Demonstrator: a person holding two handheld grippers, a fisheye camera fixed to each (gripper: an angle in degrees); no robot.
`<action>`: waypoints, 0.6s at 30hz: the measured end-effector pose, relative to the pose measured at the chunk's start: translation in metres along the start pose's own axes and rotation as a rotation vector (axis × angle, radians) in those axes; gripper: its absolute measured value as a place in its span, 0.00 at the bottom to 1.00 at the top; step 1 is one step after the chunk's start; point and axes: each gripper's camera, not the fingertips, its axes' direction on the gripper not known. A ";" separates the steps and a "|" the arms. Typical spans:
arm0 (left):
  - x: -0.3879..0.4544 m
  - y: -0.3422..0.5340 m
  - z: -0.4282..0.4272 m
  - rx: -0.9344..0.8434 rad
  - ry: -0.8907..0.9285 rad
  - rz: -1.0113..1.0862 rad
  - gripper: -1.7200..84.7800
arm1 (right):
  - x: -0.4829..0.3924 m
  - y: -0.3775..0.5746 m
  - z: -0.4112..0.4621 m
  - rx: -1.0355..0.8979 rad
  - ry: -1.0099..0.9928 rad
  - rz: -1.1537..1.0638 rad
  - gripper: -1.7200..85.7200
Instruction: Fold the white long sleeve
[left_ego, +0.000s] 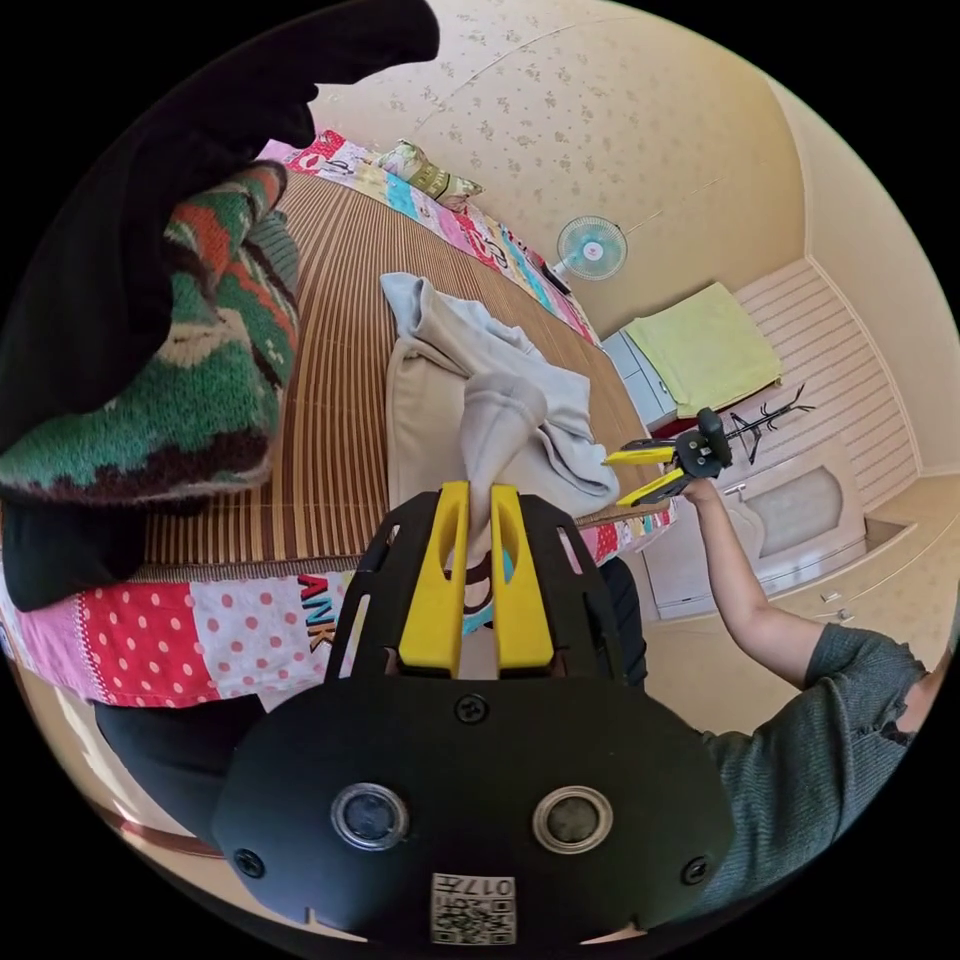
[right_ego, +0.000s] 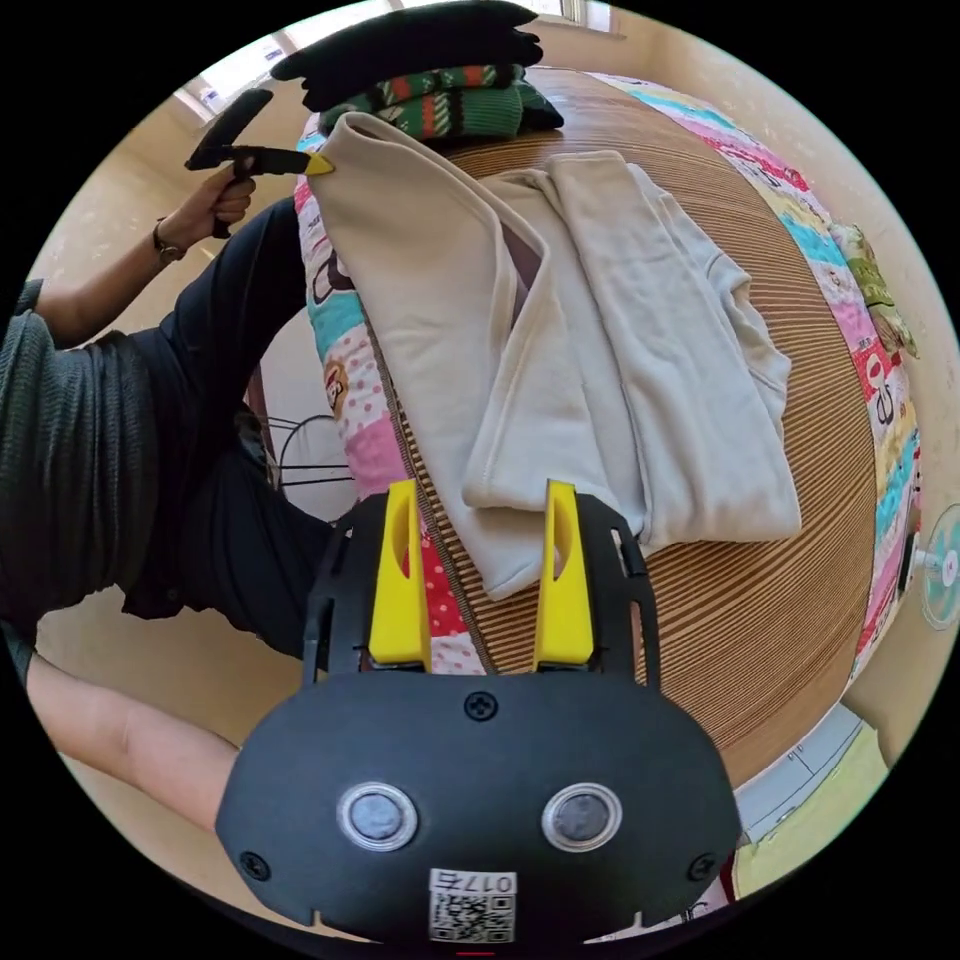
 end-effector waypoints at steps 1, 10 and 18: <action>0.003 0.002 -0.007 -0.001 0.003 0.001 0.07 | 0.001 -0.003 0.013 -0.067 0.044 0.008 0.17; 0.037 0.007 -0.085 -0.107 0.445 0.288 0.06 | 0.008 0.116 -0.051 0.403 -0.111 0.166 0.05; 0.077 0.033 -0.179 -0.177 0.817 0.647 0.06 | -0.071 0.374 -0.093 1.530 -0.350 -0.098 0.04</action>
